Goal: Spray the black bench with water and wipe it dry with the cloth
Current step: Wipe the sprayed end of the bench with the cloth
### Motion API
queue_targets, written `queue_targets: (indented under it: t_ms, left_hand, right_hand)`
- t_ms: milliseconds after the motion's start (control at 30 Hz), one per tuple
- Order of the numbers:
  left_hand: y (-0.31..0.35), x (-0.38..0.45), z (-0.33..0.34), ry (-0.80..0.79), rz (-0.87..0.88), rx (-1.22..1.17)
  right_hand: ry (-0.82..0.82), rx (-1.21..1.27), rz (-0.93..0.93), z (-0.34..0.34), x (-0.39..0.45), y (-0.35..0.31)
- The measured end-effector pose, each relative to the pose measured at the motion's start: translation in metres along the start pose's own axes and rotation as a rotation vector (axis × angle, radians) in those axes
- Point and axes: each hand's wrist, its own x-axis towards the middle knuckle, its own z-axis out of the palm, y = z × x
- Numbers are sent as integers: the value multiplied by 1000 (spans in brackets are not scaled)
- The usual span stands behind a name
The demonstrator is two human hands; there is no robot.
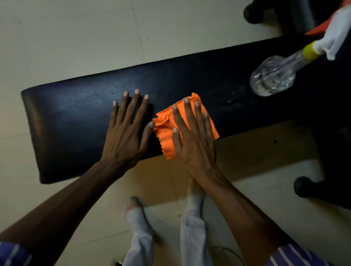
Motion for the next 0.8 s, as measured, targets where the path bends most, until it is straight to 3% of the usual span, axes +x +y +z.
queue_targets:
  t_ms: [133, 233, 433, 800]
  left_hand:
    - [22, 14, 6, -19, 23, -12]
    - [40, 27, 12, -19, 27, -24]
    - [65, 52, 20, -35, 28, -39]
    - [79, 67, 35, -25, -47, 11]
  right_hand:
    - [22, -6, 171, -19, 36, 63]
    - [65, 16, 304, -22, 54, 70]
    - [-3, 13, 131, -20, 6, 66]
    - [-34, 12, 225, -28, 155, 109]
